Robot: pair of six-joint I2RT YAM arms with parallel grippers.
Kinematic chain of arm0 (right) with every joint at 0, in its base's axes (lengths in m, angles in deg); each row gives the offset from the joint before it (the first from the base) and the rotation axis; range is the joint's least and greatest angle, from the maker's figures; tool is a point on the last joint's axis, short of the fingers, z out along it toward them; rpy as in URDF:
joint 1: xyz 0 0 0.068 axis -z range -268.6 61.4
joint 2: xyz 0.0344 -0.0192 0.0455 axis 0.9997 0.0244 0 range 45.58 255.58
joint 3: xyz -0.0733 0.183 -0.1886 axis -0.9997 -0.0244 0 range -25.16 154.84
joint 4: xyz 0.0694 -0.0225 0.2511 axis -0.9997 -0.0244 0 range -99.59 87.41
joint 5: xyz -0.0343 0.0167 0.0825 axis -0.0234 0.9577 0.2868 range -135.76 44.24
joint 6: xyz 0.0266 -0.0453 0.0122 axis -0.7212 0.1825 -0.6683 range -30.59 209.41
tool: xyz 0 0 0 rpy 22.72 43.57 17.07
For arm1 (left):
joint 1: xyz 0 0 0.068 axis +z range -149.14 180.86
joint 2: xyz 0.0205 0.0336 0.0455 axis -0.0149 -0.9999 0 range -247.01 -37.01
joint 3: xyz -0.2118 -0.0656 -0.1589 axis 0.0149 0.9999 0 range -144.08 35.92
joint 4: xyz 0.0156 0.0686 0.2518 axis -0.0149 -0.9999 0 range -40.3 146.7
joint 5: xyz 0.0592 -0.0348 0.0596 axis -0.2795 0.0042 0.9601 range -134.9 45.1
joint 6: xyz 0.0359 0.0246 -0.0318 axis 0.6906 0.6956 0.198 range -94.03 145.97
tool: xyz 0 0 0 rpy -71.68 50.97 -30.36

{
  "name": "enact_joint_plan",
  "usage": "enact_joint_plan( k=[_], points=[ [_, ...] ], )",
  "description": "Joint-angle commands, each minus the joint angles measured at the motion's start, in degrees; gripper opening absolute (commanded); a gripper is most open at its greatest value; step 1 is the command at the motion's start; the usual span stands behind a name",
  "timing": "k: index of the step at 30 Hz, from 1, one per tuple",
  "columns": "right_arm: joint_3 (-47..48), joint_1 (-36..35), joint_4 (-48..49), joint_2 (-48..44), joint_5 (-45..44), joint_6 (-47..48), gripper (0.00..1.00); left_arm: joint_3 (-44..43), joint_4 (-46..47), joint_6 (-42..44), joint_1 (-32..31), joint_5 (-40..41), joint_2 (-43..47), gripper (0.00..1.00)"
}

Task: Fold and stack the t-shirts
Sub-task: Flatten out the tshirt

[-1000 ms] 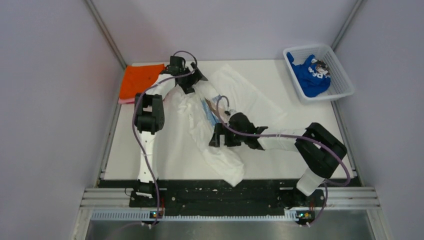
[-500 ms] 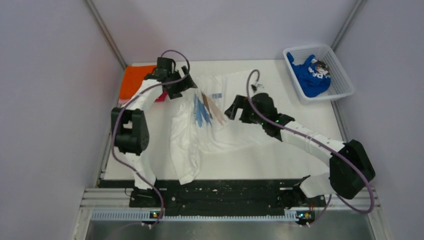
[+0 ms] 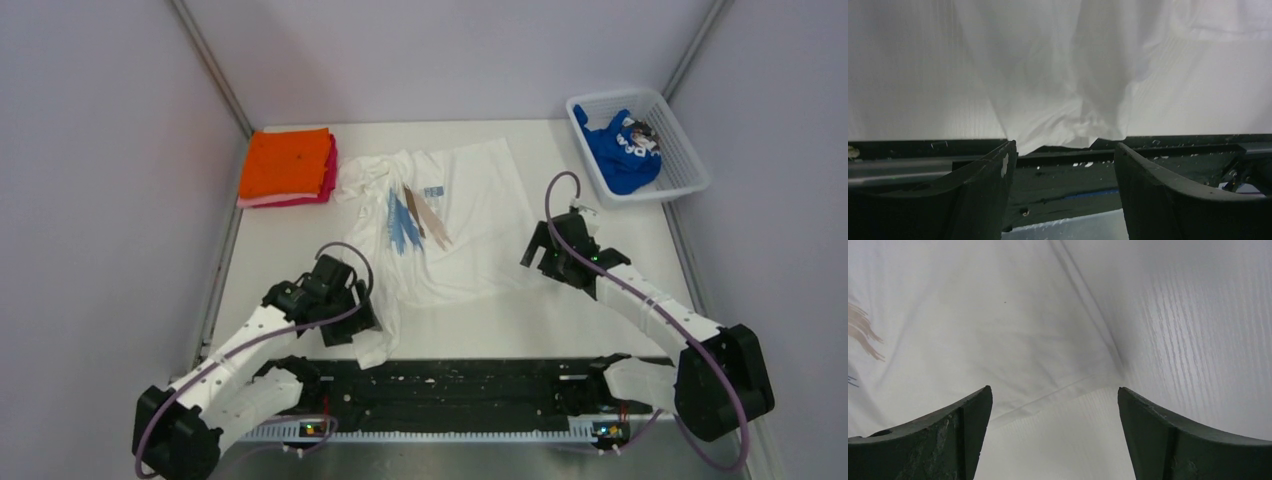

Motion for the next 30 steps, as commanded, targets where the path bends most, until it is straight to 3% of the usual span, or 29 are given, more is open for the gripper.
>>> enact_joint_plan(
  k=[1,8,18,21,23,26,30],
  points=[
    [0.77,0.35,-2.11,-0.32,-3.25,-0.3,0.93,4.67,-4.95,-7.04,-2.58,-2.09,7.1,0.74],
    [0.79,0.52,-2.63,1.6,-5.23,-0.82,0.91,11.63,-2.46,-9.2,-4.92,-6.43,5.74,0.63],
    [-2.21,0.99,1.32,1.72,-2.98,-2.33,0.86,10.66,3.81,-11.15,-7.37,0.24,-2.31,0.5],
    [-2.95,1.17,2.57,2.47,-2.14,-2.33,0.84,11.47,9.73,-12.0,-7.54,0.26,-5.25,0.35],
    [-2.97,1.41,2.94,3.74,-2.0,-2.08,0.82,10.7,11.08,-12.05,-7.52,0.94,-7.11,0.03],
    [-2.73,1.49,2.52,5.56,-2.5,-2.04,0.75,7.77,9.14,-11.48,-7.62,2.13,-6.1,0.0],
    [-3.58,1.42,3.46,8.15,-5.05,-3.31,0.71,4.34,2.5,-10.92,-7.56,10.01,1.65,0.0]
  ],
)
